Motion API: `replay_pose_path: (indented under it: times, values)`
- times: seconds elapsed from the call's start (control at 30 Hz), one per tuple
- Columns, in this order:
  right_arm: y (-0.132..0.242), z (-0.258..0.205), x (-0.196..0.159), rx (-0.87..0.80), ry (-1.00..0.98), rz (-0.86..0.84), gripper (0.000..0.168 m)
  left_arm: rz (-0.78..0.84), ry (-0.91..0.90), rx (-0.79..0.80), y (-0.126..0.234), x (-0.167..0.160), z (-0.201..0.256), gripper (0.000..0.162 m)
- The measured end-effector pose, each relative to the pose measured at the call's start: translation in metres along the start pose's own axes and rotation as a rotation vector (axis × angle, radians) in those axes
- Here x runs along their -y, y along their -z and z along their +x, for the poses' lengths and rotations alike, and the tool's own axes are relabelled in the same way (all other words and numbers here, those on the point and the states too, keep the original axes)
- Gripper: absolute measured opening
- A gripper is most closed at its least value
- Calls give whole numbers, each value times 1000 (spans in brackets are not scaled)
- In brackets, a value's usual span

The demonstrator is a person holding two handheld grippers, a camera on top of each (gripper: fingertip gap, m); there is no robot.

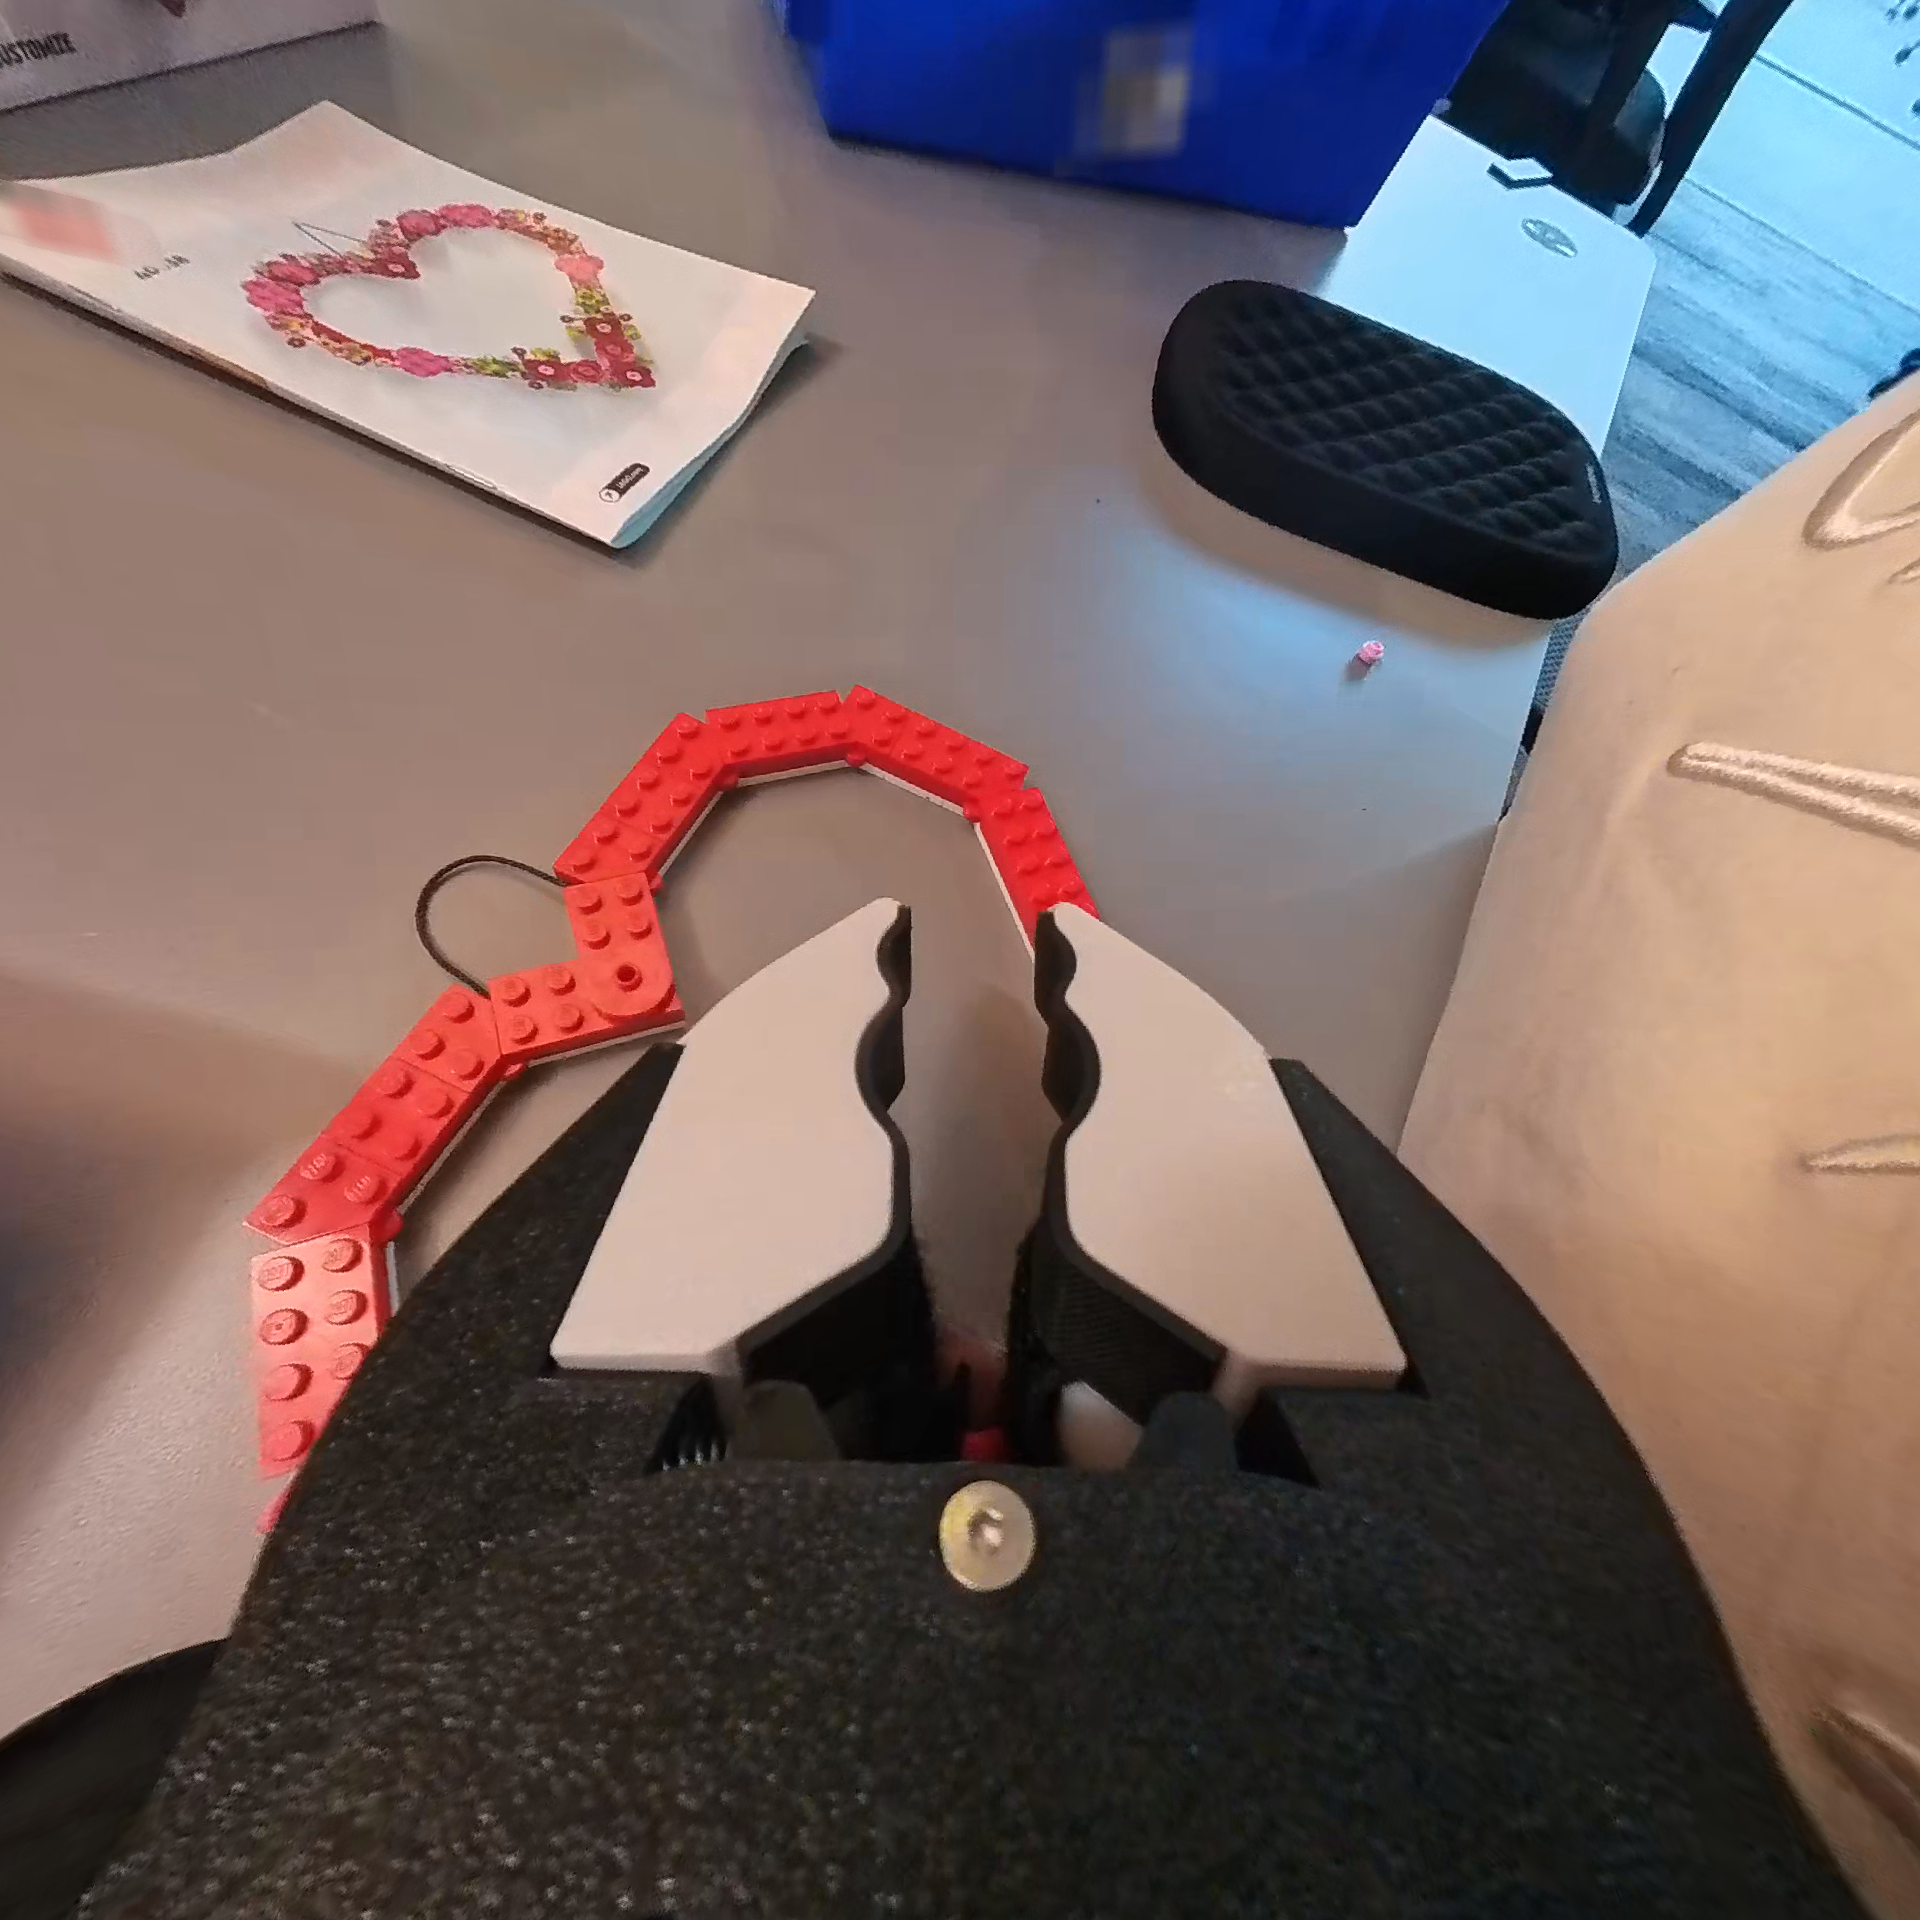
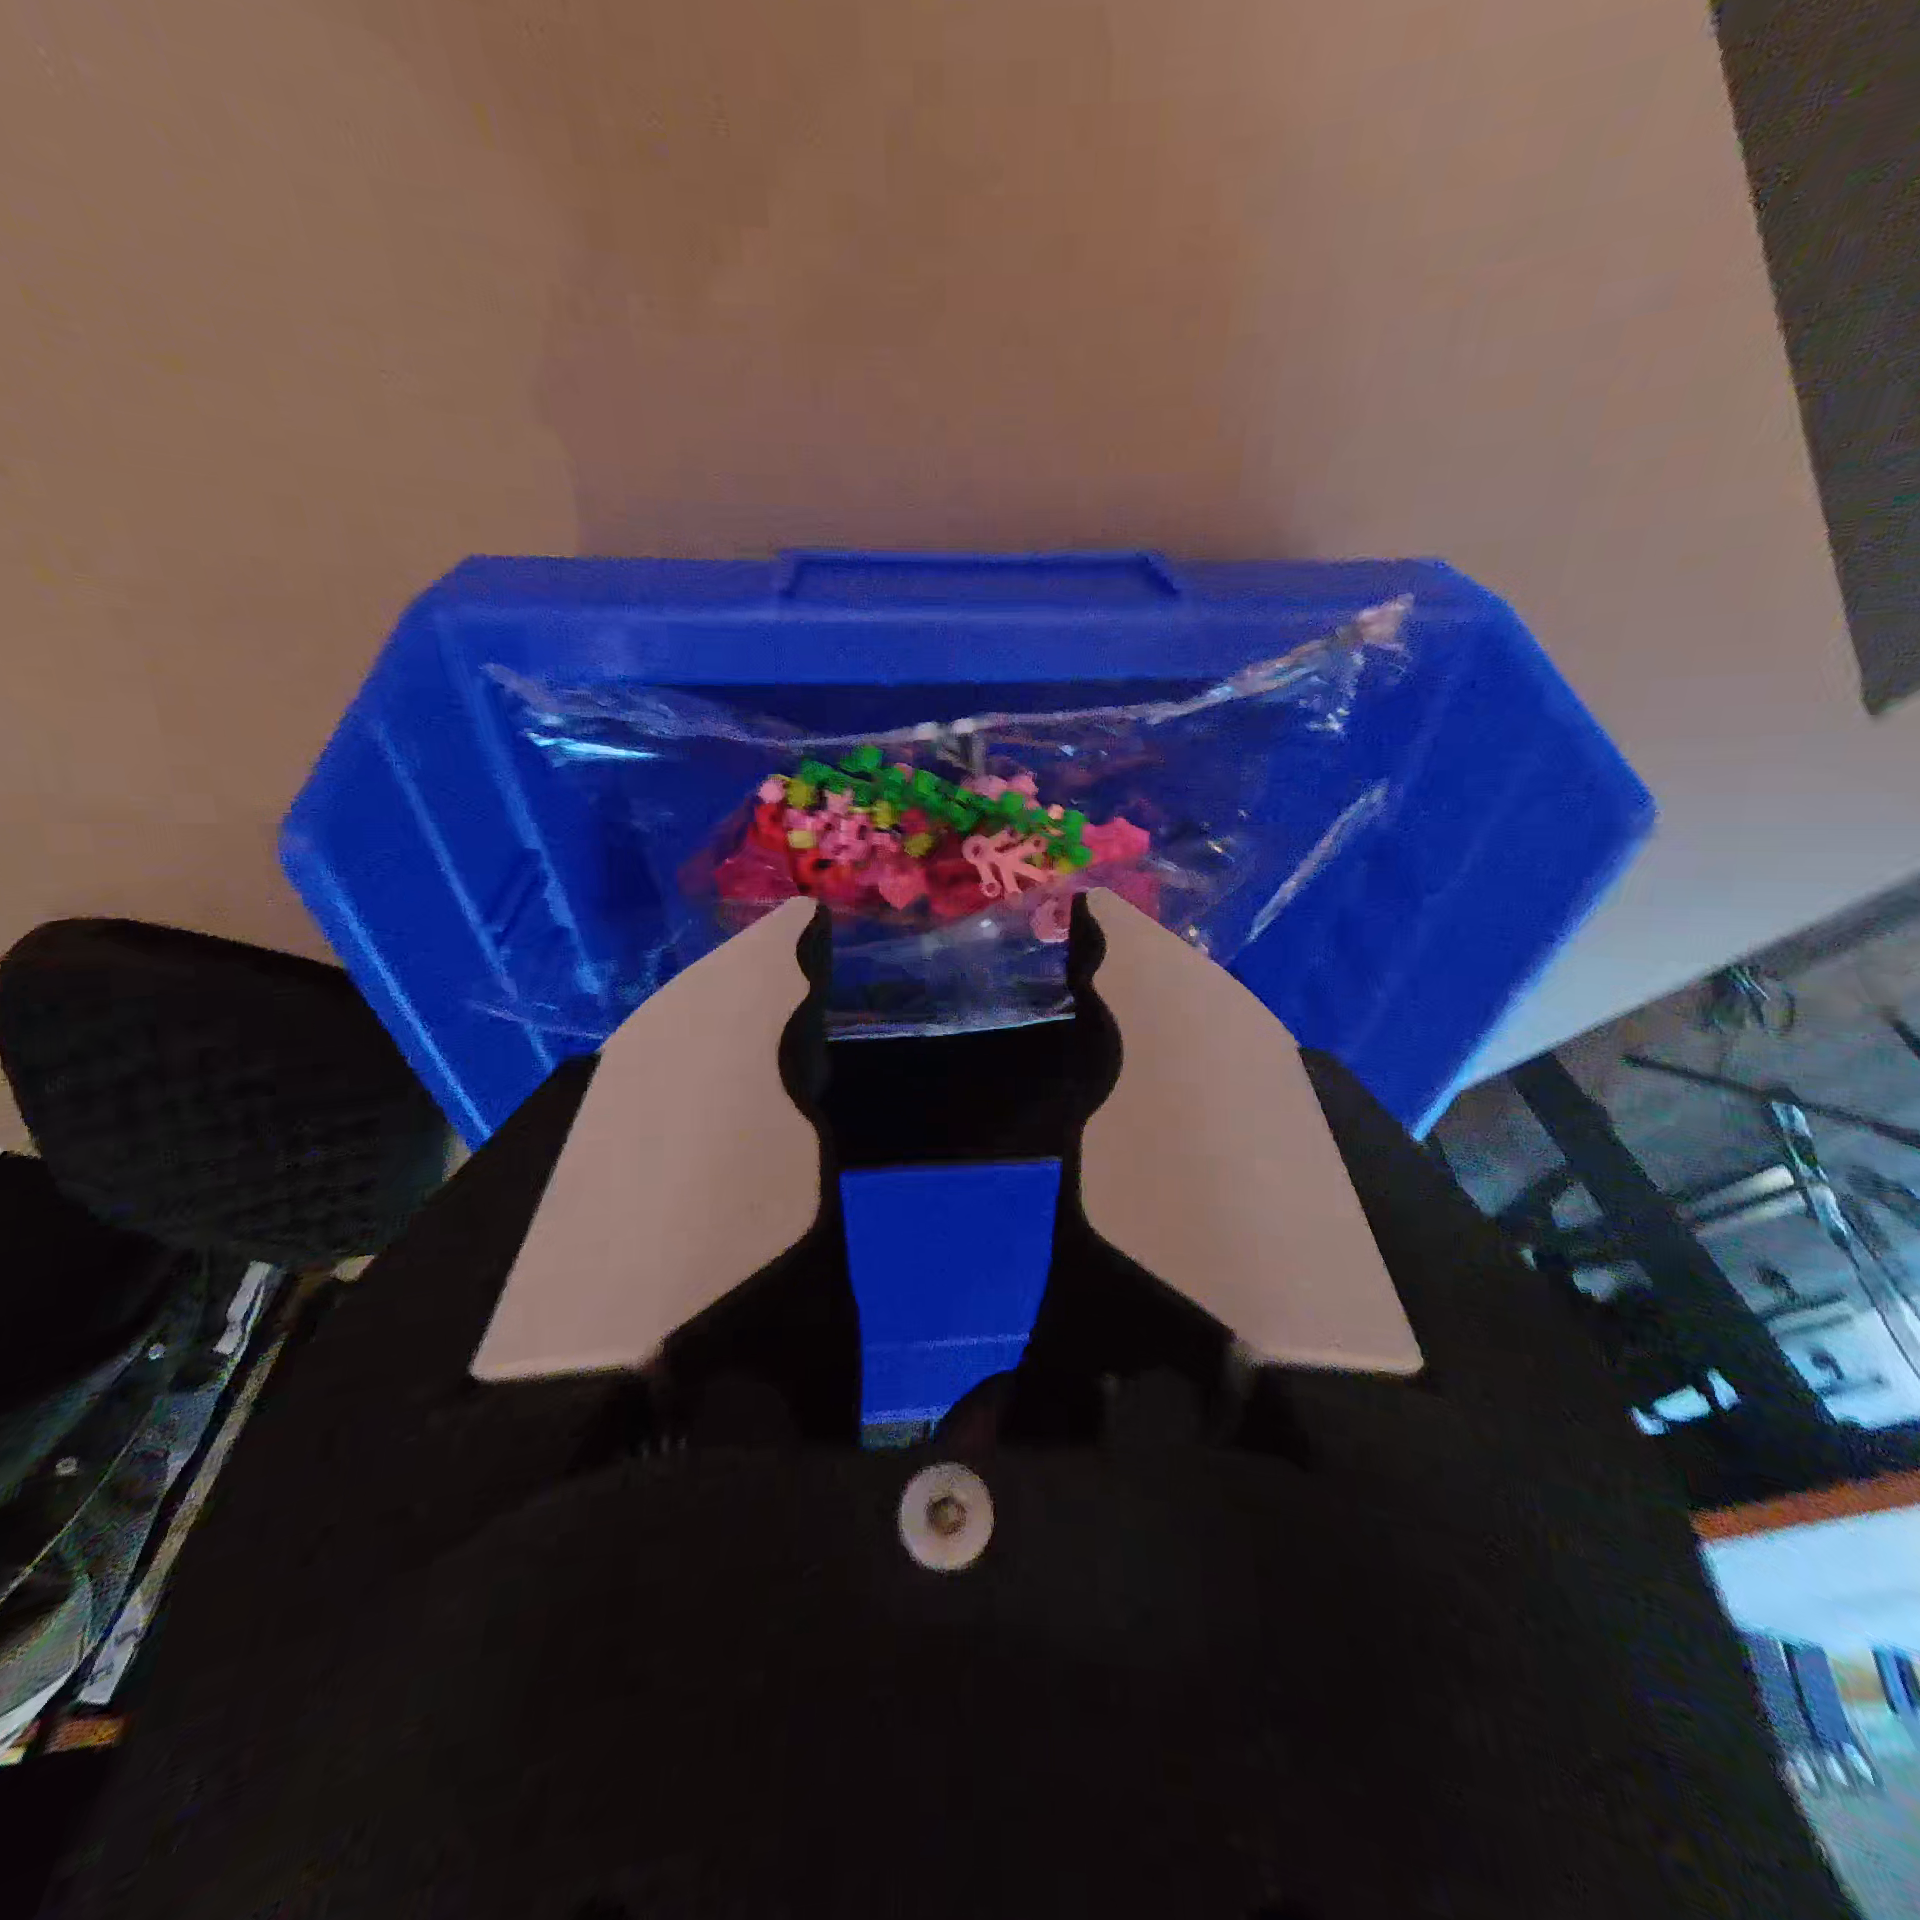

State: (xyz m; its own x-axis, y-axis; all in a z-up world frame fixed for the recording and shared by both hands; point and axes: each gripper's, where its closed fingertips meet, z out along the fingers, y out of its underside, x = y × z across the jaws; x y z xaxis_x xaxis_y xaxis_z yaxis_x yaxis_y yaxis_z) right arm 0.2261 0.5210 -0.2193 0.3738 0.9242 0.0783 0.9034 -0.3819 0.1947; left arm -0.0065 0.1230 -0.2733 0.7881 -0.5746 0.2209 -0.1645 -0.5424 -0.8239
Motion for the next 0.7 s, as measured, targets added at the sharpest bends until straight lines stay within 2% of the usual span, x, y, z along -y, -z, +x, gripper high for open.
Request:
replay_pose_path:
  times: [0.07,0.2,0.23,0.27,0.37,0.47,0.7]
  values:
    - [5,11,-8,-88,-15,-68,40,2,-4,-1,0,-1,1,22]
    - [15,10,-10,-89,20,-104,19,17,-12,-8,1,1,3,22]
    - [17,12,-9,-97,28,-101,8,21,-12,-9,2,1,4,22]
    - [19,14,-8,-106,30,-92,7,26,-12,-10,3,1,4,22]
    - [21,12,-8,-51,10,-92,6,36,-11,-11,4,2,4,22]
    - [17,10,1,34,-59,-21,7,34,-9,-12,4,2,4,22]
    - [18,-1,15,313,-215,93,27,37,-7,-12,4,2,4,22]
